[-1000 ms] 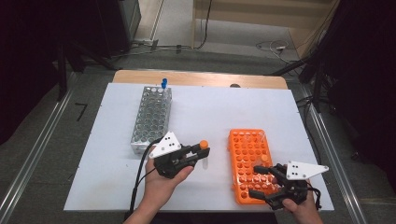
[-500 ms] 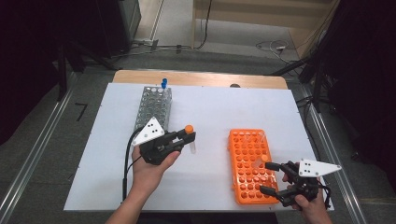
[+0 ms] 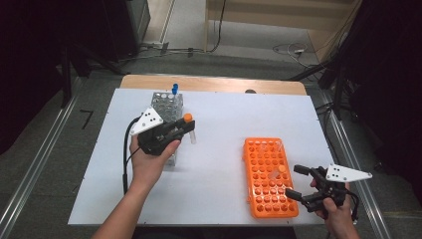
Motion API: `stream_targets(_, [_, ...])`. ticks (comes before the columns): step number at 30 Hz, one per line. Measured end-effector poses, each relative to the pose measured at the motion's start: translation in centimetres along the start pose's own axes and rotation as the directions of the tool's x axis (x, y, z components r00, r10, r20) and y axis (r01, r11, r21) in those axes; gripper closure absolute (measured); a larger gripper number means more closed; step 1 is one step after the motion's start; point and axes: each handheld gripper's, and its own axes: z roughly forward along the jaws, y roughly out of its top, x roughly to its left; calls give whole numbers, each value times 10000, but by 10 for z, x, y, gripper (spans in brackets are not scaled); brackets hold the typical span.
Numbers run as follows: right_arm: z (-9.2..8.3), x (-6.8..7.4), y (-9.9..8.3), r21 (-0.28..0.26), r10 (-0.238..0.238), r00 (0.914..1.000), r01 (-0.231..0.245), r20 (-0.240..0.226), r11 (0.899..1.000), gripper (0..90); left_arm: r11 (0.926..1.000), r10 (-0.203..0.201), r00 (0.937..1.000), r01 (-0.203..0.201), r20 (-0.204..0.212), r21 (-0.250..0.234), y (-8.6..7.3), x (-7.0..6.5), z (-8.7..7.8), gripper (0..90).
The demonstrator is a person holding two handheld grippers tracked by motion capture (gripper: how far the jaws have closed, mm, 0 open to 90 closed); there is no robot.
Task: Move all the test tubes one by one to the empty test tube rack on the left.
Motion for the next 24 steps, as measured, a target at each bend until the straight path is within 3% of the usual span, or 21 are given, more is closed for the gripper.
stream_targets(7, [-3, -7, -3, 108, 191, 9997, -192, 171, 9998, 0, 9997, 67, 9975, -83, -698, -220, 11, 23, 4, 749])
stream_targets(12, [-4, -9, -3, 48, 292, 9991, -294, 314, 9996, 0, 9986, -290, 9939, 242, -1061, -466, 16, 41, 7, 749])
stream_targets(17, [-6, -9, -3, -8, 303, 9982, -303, 510, 9995, 0, 9981, -383, 9855, 298, -1655, -534, 19, 58, 12, 749])
stream_targets(19, [-6, -10, -3, -23, 316, 9980, -315, 547, 9995, 0, 9969, -604, 9818, 504, -1800, -598, 19, 65, 14, 750])
stream_targets(24, [-6, -10, -4, -20, 339, 9981, -339, 507, 9994, 0, 9962, -713, 9685, 569, -2385, -665, 18, 79, 22, 749])
